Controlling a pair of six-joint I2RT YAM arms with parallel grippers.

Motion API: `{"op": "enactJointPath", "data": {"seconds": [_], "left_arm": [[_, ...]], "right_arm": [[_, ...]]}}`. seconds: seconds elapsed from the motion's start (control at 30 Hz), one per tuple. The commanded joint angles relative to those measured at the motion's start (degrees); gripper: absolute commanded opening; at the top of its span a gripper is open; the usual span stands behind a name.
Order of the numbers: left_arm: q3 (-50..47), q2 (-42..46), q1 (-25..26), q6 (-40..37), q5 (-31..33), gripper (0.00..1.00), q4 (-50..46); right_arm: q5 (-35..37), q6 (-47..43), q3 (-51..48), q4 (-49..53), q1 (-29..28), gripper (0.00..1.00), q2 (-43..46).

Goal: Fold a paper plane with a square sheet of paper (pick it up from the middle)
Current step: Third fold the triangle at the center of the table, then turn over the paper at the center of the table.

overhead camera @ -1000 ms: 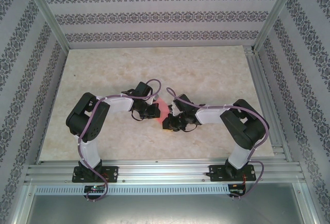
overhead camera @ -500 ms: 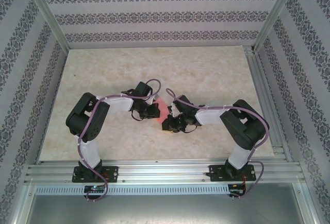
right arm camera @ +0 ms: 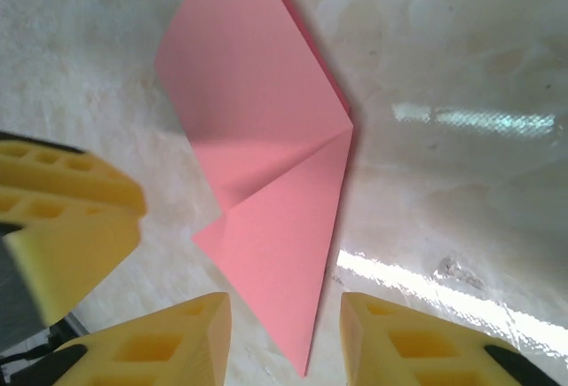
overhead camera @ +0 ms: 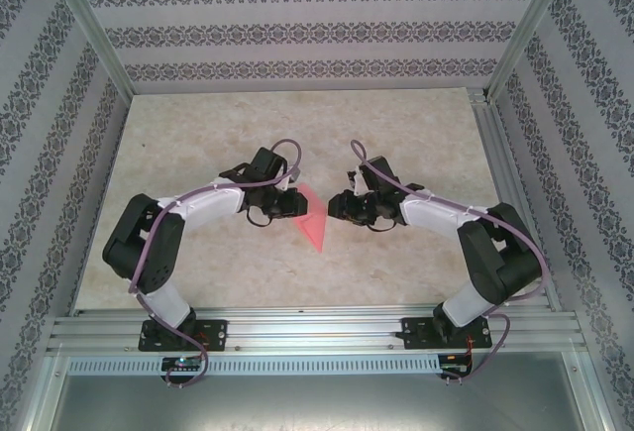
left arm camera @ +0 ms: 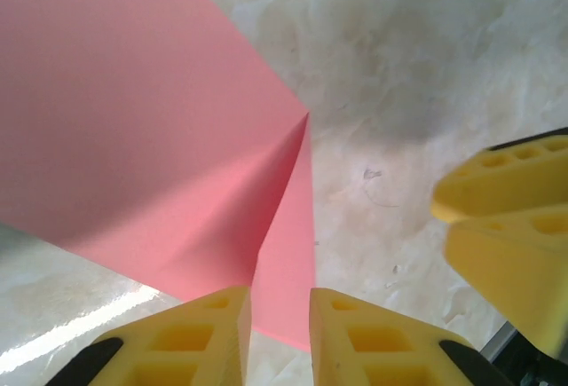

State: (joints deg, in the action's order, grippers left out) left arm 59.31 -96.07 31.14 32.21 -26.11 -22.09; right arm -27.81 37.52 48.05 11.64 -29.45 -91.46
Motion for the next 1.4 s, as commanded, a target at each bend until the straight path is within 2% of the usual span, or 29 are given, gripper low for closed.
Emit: {"op": "enactJointPath", "data": {"seconds": [0.0, 0.2, 0.3, 0.4, 0.47, 0.6, 0.7, 0.93, 1.2, 1.37], "left_arm": [[0.0, 3.2, -0.6, 0.8, 4.2, 0.25, -2.8], [-4.9, 6.6, -0.6, 5.4, 1.1, 0.31, 2.6], [-7.9, 7.9, -0.6, 8.5, -0.9, 0.40, 6.4], [-10.8, 8.0, -0.4, 12.3, -2.4, 0.45, 10.5], [-13.2, 8.0, 0.0, 15.1, -2.2, 0.53, 13.4], [-17.9, 7.7, 0.9, 20.7, -3.5, 0.62, 21.4], [-19.2, 7.0, 1.6, 22.8, -3.5, 0.68, 23.6], [-20.5, 2.8, 3.0, 26.7, -4.6, 0.68, 30.2], [-20.4, -0.1, 3.4, 27.4, -2.7, 0.64, 29.3], [-20.6, -2.4, 3.6, 28.8, -4.2, 0.55, 33.3]], "right_arm": [[0.1, -2.5, 3.0, 0.0, 0.1, 0.39, -3.9], [-2.4, -2.0, 6.8, -2.0, 0.0, 0.40, -10.8], [-3.0, -1.9, 7.1, -2.6, 0.0, 0.40, -12.1], [-3.5, -1.9, 7.4, -2.9, -0.3, 0.39, -13.1], [-3.8, -2.0, 7.4, -3.2, -0.6, 0.35, -13.5], [-3.6, -1.9, 7.5, -3.1, -0.9, 0.26, -14.0], [-4.0, -2.0, 7.8, -3.1, -1.3, 0.26, -14.4], [-4.6, -2.0, 8.0, -2.8, -2.4, 0.20, -15.6], [-3.7, -2.1, 8.0, -1.8, -2.7, 0.15, -16.8], [-3.6, -1.9, 7.9, -2.0, -2.7, 0.15, -16.7]]}}
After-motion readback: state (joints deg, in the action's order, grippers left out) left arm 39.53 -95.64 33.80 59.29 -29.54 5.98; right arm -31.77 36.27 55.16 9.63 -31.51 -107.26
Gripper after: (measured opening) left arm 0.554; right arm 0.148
